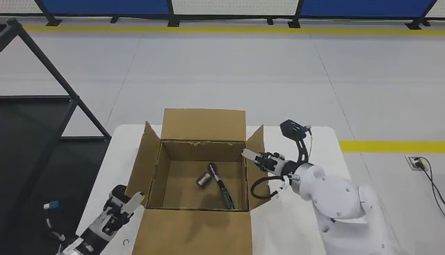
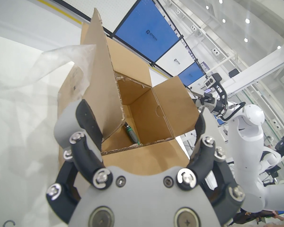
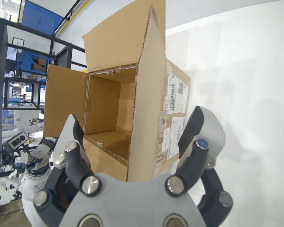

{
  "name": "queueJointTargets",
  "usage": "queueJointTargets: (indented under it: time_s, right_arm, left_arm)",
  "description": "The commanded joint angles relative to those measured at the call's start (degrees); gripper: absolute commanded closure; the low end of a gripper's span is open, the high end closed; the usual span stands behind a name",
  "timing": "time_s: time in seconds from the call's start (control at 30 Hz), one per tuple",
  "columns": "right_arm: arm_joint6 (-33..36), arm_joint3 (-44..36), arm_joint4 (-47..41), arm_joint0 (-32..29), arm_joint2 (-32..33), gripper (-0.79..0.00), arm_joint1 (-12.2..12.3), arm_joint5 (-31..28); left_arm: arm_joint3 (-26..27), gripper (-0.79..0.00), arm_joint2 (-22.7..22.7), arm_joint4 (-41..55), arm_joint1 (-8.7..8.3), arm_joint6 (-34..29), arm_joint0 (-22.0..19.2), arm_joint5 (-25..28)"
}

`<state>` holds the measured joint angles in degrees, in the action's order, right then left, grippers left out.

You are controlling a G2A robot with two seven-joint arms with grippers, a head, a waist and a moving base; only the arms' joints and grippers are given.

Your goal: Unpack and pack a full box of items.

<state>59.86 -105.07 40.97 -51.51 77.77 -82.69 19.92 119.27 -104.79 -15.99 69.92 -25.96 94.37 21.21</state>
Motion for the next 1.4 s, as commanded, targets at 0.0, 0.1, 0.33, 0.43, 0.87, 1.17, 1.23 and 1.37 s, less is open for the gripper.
queueJointTargets:
  time_s: [0.0,0.1,0.33,0.43,0.87,1.17,1.23,1.37]
  right_arm:
    - [-1.00,1.45,-2.68,0.56,-0.99,-0.785,-0.09,-2.73]
    - [-2.63,3.80,-5.98,1.73,-2.29,-0.785,-0.28,-5.02]
    - [-5.51,11.06,-14.15,5.30,-5.91,-0.785,-0.88,-11.20]
    - [-6.47,14.50,-16.95,7.04,-7.51,-0.785,-1.17,-13.14]
    - [-11.46,25.26,-19.08,12.36,-13.72,-0.785,-2.27,-13.10]
    - [-10.63,27.84,-19.10,13.40,-14.83,-0.785,-2.19,-12.17]
    - [-10.21,28.06,-19.56,13.49,-15.15,-0.785,-2.20,-12.36]
    - [-9.84,28.49,-21.95,13.67,-15.28,-0.785,-2.26,-14.03]
  left_arm:
    - [0.71,-0.785,1.03,-0.39,-0.06,-0.51,0.01,0.13]
    - [1.44,-0.785,2.89,-1.62,-0.15,-1.42,-0.14,0.05]
    - [1.37,-0.785,8.63,-6.32,-0.22,-2.39,-1.36,-1.45]
    - [1.27,-0.785,10.82,-7.89,-0.25,-2.77,-1.92,-2.29]
    - [-0.87,-0.785,15.95,-13.40,-0.55,-5.59,-5.31,-7.43]
    - [-1.34,-0.785,16.28,-13.55,-0.86,-5.84,-5.52,-7.98]
    - [-1.39,-0.785,16.31,-13.60,-0.93,-5.84,-5.46,-8.23]
    - [-1.46,-0.785,16.39,-13.79,-1.03,-5.50,-5.49,-8.92]
